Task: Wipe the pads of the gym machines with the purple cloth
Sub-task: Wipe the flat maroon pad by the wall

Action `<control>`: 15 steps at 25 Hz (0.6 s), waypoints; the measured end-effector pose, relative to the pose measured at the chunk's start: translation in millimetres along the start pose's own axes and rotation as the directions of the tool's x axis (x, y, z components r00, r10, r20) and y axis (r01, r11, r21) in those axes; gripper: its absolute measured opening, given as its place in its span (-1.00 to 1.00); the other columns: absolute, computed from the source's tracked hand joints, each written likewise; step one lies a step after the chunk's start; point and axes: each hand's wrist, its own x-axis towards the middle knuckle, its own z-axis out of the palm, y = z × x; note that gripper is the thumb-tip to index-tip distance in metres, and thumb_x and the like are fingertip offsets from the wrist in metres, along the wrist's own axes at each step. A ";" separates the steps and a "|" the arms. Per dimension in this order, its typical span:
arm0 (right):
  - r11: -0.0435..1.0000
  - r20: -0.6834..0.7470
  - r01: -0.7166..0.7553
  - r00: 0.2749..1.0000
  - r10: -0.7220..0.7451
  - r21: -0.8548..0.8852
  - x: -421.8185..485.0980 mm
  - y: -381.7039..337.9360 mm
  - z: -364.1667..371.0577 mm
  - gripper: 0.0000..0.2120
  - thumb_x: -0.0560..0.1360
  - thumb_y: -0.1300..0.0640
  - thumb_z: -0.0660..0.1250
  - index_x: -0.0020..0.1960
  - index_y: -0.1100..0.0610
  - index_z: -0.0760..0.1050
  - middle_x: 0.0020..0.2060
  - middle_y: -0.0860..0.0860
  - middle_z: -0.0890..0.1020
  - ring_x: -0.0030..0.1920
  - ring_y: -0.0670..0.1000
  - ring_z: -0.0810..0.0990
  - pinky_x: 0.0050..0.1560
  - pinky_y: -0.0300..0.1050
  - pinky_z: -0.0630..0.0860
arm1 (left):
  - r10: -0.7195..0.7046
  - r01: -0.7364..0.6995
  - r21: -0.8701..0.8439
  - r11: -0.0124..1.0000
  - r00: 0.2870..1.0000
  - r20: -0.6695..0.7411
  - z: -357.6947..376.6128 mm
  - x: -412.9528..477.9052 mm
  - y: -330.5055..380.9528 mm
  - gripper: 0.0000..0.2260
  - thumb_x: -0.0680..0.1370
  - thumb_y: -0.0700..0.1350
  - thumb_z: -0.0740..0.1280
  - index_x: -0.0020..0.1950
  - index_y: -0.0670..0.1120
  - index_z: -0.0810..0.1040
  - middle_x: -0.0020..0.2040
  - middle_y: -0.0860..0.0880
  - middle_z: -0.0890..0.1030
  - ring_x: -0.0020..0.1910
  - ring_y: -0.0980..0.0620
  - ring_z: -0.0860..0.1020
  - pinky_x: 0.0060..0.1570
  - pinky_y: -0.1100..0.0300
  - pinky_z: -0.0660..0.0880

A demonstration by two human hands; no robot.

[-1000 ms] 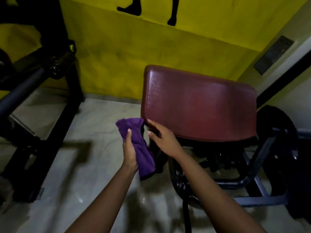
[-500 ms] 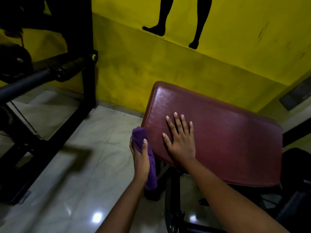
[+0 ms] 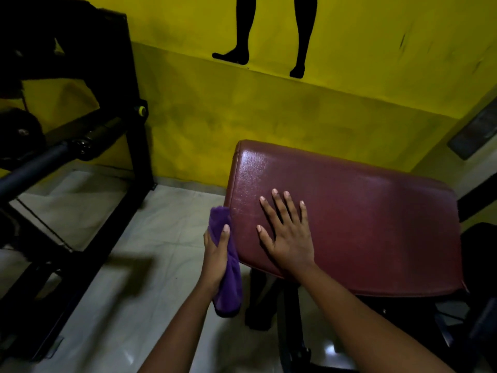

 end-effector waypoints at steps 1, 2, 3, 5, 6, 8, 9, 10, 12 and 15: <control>1.000 0.000 -0.004 1.000 0.004 -0.003 0.4 -1.1 0.5 -0.43 0.52 -0.20 0.07 0.49 -0.07 0.15 0.50 0.00 0.17 0.50 0.03 0.10 0.43 0.18 0.08 | -0.001 0.000 0.019 1.000 1.000 0.015 -2.6 10.2 7.8 -0.38 0.46 0.27 0.26 0.41 -0.04 0.29 0.30 -0.07 0.49 0.24 -0.01 0.51 0.30 -0.01 0.42; 1.000 0.001 -0.011 1.000 0.011 0.000 0.1 -1.6 0.6 -0.43 0.52 -0.20 0.07 0.49 -0.08 0.15 0.50 -0.01 0.18 0.50 0.03 0.10 0.44 0.17 0.07 | -0.001 -0.001 0.053 0.999 0.999 0.049 -4.0 22.1 16.6 -0.35 0.44 0.30 0.27 0.40 -0.04 0.32 0.29 -0.07 0.50 0.23 -0.02 0.52 0.29 -0.02 0.43; 1.000 -0.004 -0.024 1.000 0.024 0.012 -0.2 -1.8 0.3 -0.44 0.52 -0.20 0.08 0.49 -0.08 0.15 0.49 -0.01 0.19 0.50 0.02 0.09 0.44 0.16 0.06 | 0.004 -0.014 0.093 0.996 0.995 0.103 -4.3 35.6 24.4 -0.29 0.39 0.36 0.29 0.39 -0.04 0.34 0.28 -0.08 0.52 0.22 -0.02 0.53 0.28 -0.06 0.44; 0.995 -0.024 -0.067 0.997 0.068 0.070 1.1 -1.6 -0.2 -0.47 0.53 -0.19 0.07 0.47 -0.10 0.17 0.49 -0.03 0.21 0.50 -0.02 0.08 0.45 0.12 0.01 | 0.013 -0.041 0.164 0.986 0.986 0.169 -1.8 62.0 31.7 -0.21 0.32 0.45 0.28 0.39 0.00 0.34 0.28 -0.07 0.53 0.22 -0.03 0.54 0.27 -0.10 0.45; 0.988 -0.036 -0.103 0.994 0.108 0.111 5.0 -3.4 0.0 -0.49 0.53 -0.17 0.07 0.46 -0.11 0.19 0.48 -0.04 0.23 0.49 -0.03 0.08 0.45 0.09 -0.02 | 0.008 -0.044 0.189 0.981 0.982 0.189 1.0 71.1 38.8 -0.22 0.33 0.46 0.27 0.39 0.01 0.35 0.28 -0.06 0.53 0.22 -0.03 0.54 0.27 -0.10 0.45; 0.967 -0.073 -0.192 0.976 0.206 0.167 21.8 -9.8 1.8 -0.51 0.54 -0.14 0.07 0.45 -0.10 0.22 0.47 -0.04 0.25 0.48 -0.05 0.09 0.45 0.06 -0.06 | 0.014 -0.061 0.184 0.981 0.968 0.249 8.9 84.5 63.6 -0.41 0.46 0.32 0.25 0.34 -0.02 0.40 0.24 -0.06 0.56 0.17 0.01 0.56 0.21 0.03 0.50; 0.953 -0.091 -0.242 0.961 0.262 0.181 34.2 -13.9 3.1 -0.52 0.54 -0.13 0.07 0.45 -0.09 0.23 0.47 -0.03 0.25 0.48 -0.05 0.09 0.44 0.05 -0.08 | 0.020 -0.072 0.170 0.983 0.957 0.289 14.9 93.2 75.9 -0.56 0.54 0.20 0.22 0.30 -0.04 0.43 0.19 -0.06 0.58 0.11 0.04 0.58 0.13 0.16 0.54; 0.939 -0.109 -0.291 0.943 0.313 0.181 47.5 -18.1 3.9 -0.52 0.55 -0.13 0.06 0.45 -0.08 0.23 0.47 -0.02 0.25 0.48 -0.04 0.08 0.44 0.06 -0.10 | 0.026 -0.082 0.167 0.983 0.948 0.318 20.5 105.4 84.4 -0.65 0.60 0.09 0.17 0.29 -0.07 0.45 0.15 -0.07 0.59 0.07 0.06 0.59 0.06 0.25 0.55; 0.924 -0.143 -0.360 0.916 0.376 0.126 65.5 -26.0 5.7 -0.51 0.56 -0.14 0.02 0.46 -0.08 0.20 0.48 -0.01 0.23 0.49 -0.02 0.07 0.43 0.10 -0.10 | 0.025 -0.091 0.176 0.980 0.939 0.343 30.0 128.6 97.2 -0.60 0.62 0.07 0.10 0.36 -0.12 0.41 0.21 -0.10 0.57 0.15 -0.01 0.57 0.16 0.16 0.52; 0.917 -0.150 -0.396 0.905 0.399 0.049 70.2 -31.2 7.5 -0.50 0.56 -0.15 -0.01 0.48 -0.09 0.16 0.49 -0.02 0.21 0.49 -0.02 0.07 0.43 0.15 -0.04 | -0.029 -0.048 0.196 0.979 0.927 0.374 41.0 158.4 112.4 -0.51 0.62 0.14 0.04 0.34 -0.19 0.44 0.22 -0.20 0.57 0.21 -0.15 0.54 0.29 -0.06 0.43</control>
